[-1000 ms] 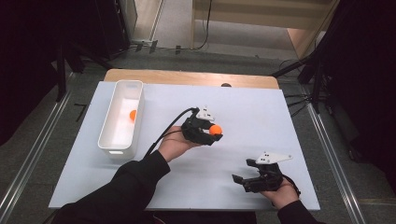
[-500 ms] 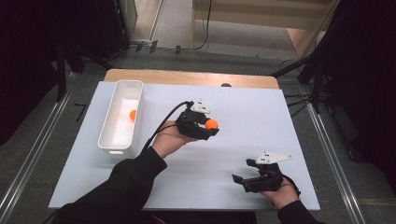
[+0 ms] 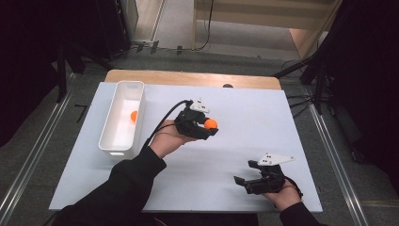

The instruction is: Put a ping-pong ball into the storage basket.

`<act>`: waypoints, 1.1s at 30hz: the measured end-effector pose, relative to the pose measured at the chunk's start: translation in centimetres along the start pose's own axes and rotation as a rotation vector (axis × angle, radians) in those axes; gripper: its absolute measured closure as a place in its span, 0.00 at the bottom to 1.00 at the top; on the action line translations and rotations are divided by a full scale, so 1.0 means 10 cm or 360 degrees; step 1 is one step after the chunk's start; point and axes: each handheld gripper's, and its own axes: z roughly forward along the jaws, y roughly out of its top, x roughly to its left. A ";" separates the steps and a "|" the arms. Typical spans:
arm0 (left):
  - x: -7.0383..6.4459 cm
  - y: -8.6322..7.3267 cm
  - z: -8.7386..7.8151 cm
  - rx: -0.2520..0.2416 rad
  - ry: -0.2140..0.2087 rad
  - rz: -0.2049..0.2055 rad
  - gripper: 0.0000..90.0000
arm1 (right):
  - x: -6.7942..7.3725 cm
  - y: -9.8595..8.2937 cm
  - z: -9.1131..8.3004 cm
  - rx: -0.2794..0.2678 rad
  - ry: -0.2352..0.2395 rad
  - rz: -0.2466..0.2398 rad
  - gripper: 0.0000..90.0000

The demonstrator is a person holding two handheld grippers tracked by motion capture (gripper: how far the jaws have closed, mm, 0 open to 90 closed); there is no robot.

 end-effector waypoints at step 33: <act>0.24 -0.07 -0.17 0.0012 0.0078 -0.0082 0.55 | 0.00 0.03 0.03 0.0005 0.0006 -0.0014 0.13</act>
